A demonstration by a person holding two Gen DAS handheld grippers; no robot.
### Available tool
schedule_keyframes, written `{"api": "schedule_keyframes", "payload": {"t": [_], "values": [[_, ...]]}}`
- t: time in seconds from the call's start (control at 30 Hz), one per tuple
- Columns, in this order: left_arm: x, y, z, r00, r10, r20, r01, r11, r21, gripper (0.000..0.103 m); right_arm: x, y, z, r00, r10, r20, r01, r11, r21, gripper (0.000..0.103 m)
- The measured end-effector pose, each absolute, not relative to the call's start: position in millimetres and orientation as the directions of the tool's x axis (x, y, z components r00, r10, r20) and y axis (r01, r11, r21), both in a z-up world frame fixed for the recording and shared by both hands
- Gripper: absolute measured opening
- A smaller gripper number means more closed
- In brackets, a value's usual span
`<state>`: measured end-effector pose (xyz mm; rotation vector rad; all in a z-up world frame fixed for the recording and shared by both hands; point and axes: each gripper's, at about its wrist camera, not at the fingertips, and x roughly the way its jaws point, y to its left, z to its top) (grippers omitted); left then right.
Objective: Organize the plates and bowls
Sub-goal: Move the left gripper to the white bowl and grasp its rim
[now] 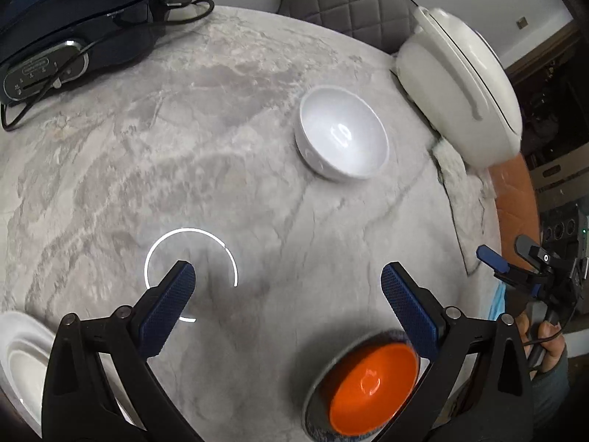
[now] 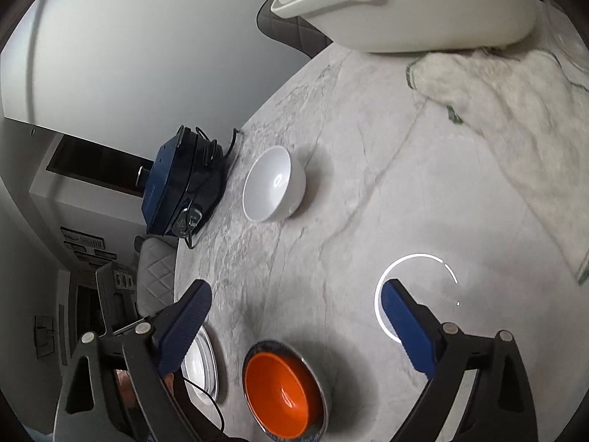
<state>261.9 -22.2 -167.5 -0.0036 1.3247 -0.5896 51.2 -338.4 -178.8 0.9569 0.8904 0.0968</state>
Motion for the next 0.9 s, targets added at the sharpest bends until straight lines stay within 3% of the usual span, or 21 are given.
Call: {"api": "schedule_keyframes", "payload": {"t": [0.23, 0.3, 0.5, 0.6, 0.73, 0.9], "values": [[345, -68, -183, 0.196, -0.263, -0.945, 0.415, 0.895, -0.164, 0.101, 147, -350, -183, 0.595, 0.42, -0.685, 0.289, 0.684, 0.67, 0.09], [359, -80, -191, 0.191, -0.258, -0.947, 0.423, 0.892, -0.157, 0.101, 171, -346, -192, 0.555, 0.436, -0.709, 0.289, 0.698, 0.655, 0.083], [368, -105, -210, 0.195, -0.252, -0.948, 0.46, 0.877, -0.138, 0.1, 219, -337, -216, 0.467, 0.48, -0.743, 0.265, 0.725, 0.636, 0.077], [367, -109, -221, 0.191, -0.247, -0.95, 0.475, 0.87, -0.131, 0.095, 231, -338, -226, 0.45, 0.479, -0.754, 0.288, 0.721, 0.63, 0.074], [372, -108, -230, 0.17, -0.274, -0.946, 0.47, 0.867, -0.167, 0.075, 241, -342, -235, 0.434, 0.493, -0.754, 0.306, 0.706, 0.638, 0.067], [376, -113, -237, 0.131, -0.303, -0.944, 0.482, 0.852, -0.206, 0.06, 252, -336, -240, 0.394, 0.496, -0.774, 0.3, 0.726, 0.618, 0.051]]}}
